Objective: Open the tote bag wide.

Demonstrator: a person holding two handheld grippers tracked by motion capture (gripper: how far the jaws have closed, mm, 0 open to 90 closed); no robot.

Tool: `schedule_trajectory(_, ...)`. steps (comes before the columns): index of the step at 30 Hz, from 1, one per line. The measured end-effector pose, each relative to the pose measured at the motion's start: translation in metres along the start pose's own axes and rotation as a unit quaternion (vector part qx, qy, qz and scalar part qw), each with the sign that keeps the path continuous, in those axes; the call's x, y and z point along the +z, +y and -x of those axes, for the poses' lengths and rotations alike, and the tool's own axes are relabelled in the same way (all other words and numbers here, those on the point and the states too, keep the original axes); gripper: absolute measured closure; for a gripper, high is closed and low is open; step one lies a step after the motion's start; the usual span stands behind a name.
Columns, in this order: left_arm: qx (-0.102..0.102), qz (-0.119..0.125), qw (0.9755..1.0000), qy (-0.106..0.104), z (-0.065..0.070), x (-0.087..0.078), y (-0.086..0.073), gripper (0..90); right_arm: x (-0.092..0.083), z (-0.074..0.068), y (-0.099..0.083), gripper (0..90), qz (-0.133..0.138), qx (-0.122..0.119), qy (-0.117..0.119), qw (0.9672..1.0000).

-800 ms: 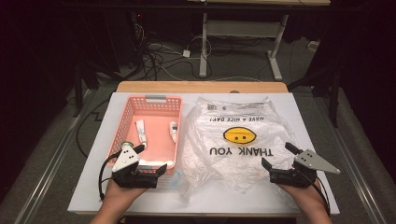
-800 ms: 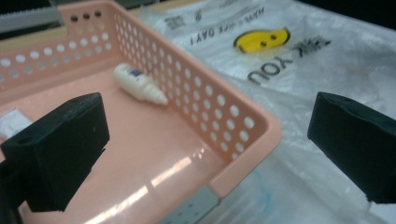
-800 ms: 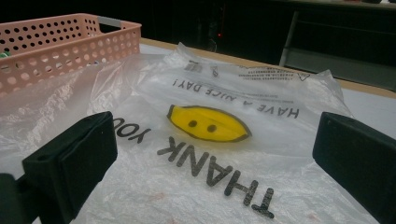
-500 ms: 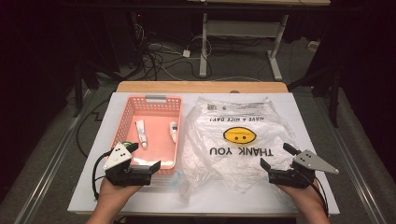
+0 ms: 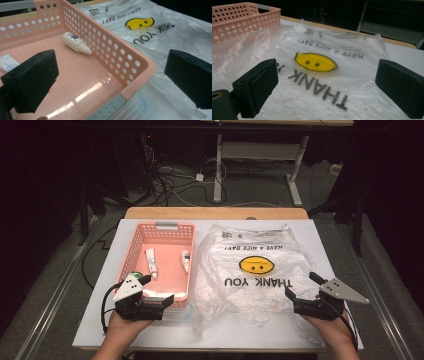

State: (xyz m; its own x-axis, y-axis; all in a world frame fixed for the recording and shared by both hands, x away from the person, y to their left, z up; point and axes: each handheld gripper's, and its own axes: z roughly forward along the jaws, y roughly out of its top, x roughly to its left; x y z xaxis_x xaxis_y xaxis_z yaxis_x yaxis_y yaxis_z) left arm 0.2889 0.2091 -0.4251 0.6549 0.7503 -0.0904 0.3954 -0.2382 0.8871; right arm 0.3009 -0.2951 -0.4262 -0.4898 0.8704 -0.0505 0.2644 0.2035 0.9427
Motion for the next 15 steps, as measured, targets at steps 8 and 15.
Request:
schedule_trajectory(8,0.009,0.006,0.9996,0.026,-0.003,-0.002,0.001,0.0,-0.011,0.033,-0.01,14.8,-0.025,0.013,-0.039,0.9989)
schedule_trajectory(15,0.004,0.007,0.9998,0.019,-0.007,-0.004,-0.002,0.0,-0.012,0.052,-0.023,18.5,-0.051,0.035,-0.059,0.9964)
